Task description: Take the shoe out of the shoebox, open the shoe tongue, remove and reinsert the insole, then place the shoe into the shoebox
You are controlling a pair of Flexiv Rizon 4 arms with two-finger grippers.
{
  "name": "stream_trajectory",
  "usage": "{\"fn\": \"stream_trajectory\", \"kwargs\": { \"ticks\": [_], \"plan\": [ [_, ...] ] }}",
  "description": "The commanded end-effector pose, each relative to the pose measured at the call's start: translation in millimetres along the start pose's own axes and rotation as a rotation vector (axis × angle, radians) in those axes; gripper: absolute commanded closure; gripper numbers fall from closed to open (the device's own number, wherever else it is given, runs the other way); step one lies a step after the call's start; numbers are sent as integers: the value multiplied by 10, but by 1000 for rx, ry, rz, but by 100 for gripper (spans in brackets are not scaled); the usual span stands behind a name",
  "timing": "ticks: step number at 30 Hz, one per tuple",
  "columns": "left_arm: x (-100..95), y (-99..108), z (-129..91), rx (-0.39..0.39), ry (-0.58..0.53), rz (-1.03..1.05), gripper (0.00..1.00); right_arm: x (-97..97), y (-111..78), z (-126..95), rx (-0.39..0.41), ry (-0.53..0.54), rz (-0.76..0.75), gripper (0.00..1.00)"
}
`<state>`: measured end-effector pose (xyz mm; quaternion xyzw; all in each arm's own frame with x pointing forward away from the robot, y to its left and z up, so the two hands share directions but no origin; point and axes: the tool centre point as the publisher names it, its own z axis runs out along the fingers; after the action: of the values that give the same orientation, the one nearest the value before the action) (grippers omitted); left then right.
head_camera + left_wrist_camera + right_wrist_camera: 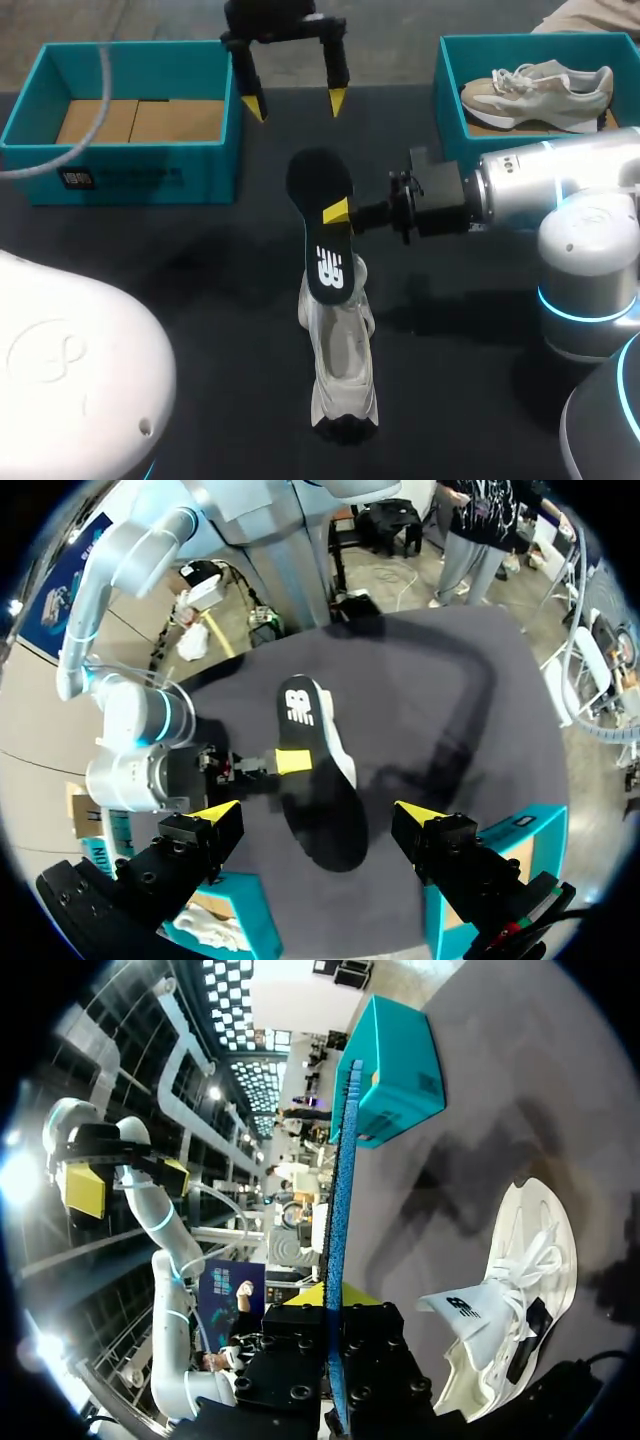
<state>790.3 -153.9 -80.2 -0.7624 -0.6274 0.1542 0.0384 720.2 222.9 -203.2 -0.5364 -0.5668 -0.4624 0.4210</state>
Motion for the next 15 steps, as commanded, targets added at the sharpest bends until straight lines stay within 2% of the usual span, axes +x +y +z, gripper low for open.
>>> {"fn": "stream_trajectory", "kwargs": {
  "ticks": [1, 8, 13, 15],
  "plan": [
    [-50, 7, -27, -4, 140, 1, 0, -2, -5, 13, -1, -2, 0, 100],
    [-22, -57, 7, -60, 73, -12, 0, -2, -5, 13, -1, -2, 0, 100],
    [36, -80, 37, -182, 57, -21, 0, -2, -5, 13, -1, -2, 0, 100],
    [61, -87, 45, -200, 25, -32, 0, -2, -5, 13, -1, -2, 0, 100]
  ]
}}
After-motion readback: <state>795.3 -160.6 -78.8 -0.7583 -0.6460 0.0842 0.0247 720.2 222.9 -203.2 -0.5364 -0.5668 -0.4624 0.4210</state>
